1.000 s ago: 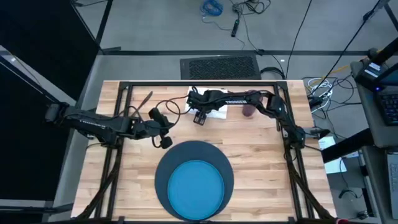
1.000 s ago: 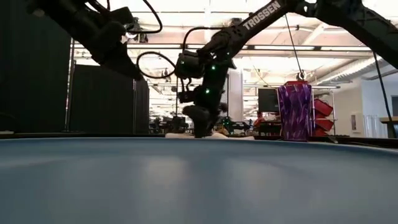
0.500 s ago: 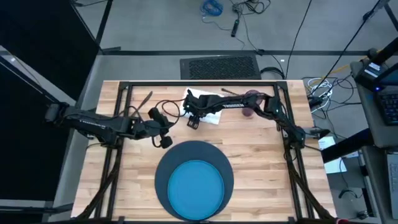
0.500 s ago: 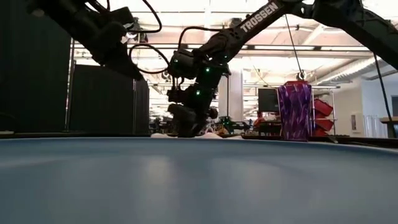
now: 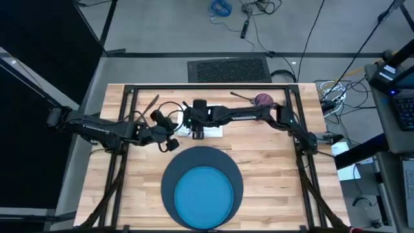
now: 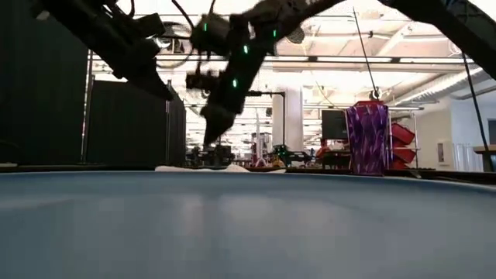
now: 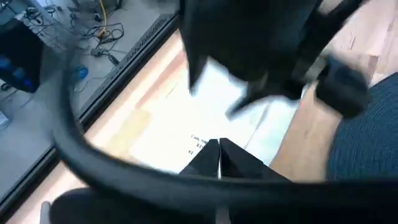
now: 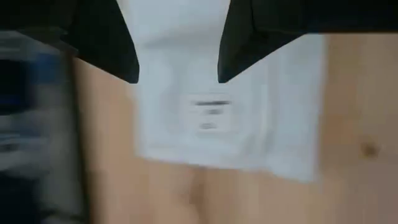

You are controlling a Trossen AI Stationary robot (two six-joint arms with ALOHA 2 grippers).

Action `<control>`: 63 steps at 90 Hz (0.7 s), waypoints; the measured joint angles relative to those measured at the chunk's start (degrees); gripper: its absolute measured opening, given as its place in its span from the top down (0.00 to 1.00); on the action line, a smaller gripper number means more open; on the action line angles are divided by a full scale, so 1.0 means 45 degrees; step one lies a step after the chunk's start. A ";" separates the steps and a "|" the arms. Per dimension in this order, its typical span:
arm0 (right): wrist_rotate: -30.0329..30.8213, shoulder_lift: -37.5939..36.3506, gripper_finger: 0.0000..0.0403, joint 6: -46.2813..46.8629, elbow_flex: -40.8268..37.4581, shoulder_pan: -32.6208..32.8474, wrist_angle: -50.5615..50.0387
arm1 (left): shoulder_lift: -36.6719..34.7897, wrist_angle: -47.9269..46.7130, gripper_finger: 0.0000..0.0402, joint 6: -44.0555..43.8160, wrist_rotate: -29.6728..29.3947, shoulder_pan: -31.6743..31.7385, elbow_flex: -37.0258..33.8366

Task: Set table place
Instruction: Fold the white napkin

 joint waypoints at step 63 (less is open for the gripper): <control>-0.3317 -0.7107 0.49 0.4704 -1.0119 -0.0042 0.1897 | -0.0122 -0.0089 1.00 0.1463 0.1687 0.0020 -0.0002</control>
